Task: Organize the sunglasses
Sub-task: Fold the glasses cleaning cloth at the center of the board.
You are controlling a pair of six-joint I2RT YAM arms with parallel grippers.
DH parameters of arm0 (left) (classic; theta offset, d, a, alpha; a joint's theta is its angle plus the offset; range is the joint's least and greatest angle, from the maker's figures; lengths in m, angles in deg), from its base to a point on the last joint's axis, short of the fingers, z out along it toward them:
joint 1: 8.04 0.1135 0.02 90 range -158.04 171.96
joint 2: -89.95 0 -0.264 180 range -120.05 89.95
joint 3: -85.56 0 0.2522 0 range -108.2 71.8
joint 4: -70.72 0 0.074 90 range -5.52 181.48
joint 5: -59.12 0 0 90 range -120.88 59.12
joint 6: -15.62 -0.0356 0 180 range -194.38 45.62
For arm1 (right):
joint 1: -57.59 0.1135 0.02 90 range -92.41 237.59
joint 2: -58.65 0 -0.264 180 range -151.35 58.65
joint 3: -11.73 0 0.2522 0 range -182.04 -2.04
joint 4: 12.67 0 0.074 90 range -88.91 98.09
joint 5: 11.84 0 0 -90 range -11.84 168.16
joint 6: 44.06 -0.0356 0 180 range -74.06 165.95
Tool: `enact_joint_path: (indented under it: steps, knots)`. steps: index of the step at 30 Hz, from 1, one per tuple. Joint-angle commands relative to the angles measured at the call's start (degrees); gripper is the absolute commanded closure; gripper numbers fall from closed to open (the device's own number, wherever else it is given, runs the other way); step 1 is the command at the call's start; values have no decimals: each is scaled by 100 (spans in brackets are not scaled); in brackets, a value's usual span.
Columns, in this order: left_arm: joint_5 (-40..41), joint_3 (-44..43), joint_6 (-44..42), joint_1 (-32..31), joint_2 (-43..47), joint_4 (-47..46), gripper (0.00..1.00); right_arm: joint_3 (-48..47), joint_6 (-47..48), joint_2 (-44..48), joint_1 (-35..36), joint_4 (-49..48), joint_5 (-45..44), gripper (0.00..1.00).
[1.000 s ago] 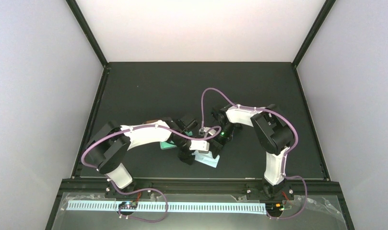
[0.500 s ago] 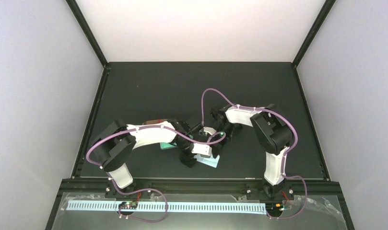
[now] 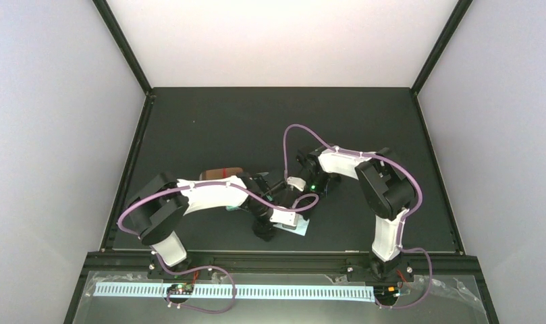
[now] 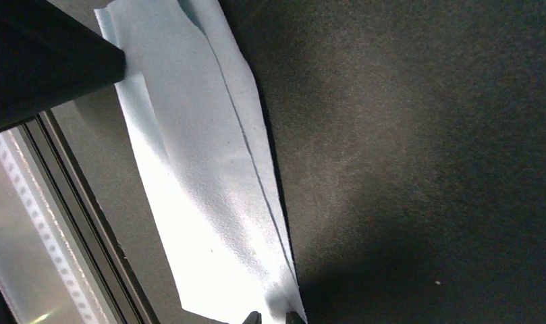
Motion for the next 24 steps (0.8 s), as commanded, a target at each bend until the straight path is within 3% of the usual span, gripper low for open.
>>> enact_joint_path:
  steps: [1, 9, 15, 24]
  knots:
    - [-291, 172, 208, -104, 71, 480, 36, -137, 260, 210, -43, -74, -415, 89]
    - [-548, 82, 297, -105, 268, 635, 37, -212, 493, 604, -201, 125, -289, 88]
    - [-236, 103, 468, -55, 659, 290, 35, 24, 531, 981, -202, -12, -113, 85]
    - [-248, 484, 387, 815, 1539, -344, 33, 381, 555, 1262, -196, -304, 428, 80]
